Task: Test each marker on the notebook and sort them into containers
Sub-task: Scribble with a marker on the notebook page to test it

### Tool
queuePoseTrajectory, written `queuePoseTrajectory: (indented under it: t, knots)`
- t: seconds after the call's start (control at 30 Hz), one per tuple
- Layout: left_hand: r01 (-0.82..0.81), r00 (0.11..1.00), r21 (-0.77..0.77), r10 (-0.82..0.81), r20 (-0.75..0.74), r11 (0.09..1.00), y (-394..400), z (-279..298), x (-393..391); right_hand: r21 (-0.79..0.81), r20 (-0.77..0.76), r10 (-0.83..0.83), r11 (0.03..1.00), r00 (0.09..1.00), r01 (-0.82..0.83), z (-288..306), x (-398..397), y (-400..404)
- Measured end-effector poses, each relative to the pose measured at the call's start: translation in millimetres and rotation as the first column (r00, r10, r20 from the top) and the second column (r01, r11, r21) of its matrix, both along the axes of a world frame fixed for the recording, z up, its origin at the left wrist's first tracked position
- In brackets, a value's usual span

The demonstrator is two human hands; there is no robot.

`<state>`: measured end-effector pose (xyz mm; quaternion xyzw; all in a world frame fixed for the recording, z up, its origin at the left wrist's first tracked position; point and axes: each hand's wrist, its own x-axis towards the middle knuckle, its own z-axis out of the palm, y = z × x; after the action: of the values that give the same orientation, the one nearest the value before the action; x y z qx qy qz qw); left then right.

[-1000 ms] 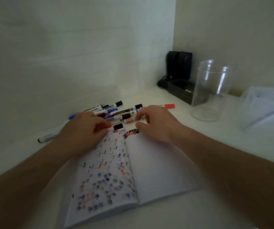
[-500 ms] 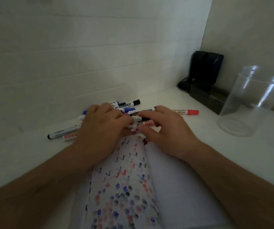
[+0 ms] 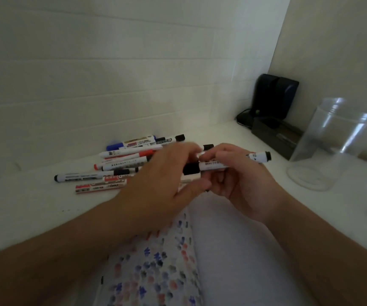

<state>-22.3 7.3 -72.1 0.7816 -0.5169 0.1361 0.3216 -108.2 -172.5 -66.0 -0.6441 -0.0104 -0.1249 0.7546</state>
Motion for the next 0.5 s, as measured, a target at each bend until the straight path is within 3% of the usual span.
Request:
queuePoseTrajectory:
  t: [0.1, 0.17, 0.27, 0.33, 0.5]
  knots:
    - [0.032, 0.996, 0.15, -0.044, 0.077, 0.988, -5.6, -18.5, 3.6, -0.159, -0.006, -0.09, 0.983, 0.996, 0.088, -0.6, 4.2, 6.5]
    - [0.034, 0.996, 0.118, -0.044, 0.076, 0.992, -6.1, -26.5, 7.2, -0.281, 0.039, -0.063, 0.957, 0.997, 0.071, -3.1, 6.0, 9.9]
    - [0.015, 0.999, 0.037, -0.013, -0.041, 0.999, -5.0, -29.0, 10.3, -0.397, 0.121, -0.056, 0.912, 0.991, 0.1, -5.3, 4.8, 11.8]
    - [0.053, 0.996, 0.072, -0.048, -0.074, 0.996, -4.4, -27.1, 12.4, -0.393, 0.115, -0.082, 0.911, 0.99, 0.121, -7.1, 6.2, 13.1]
    - [0.107, 0.991, 0.123, -0.095, -0.099, 0.987, -2.4, -25.3, 13.6, -0.185, 0.014, -0.033, 0.982, 0.999, 0.035, -14.0, 10.3, 13.8]
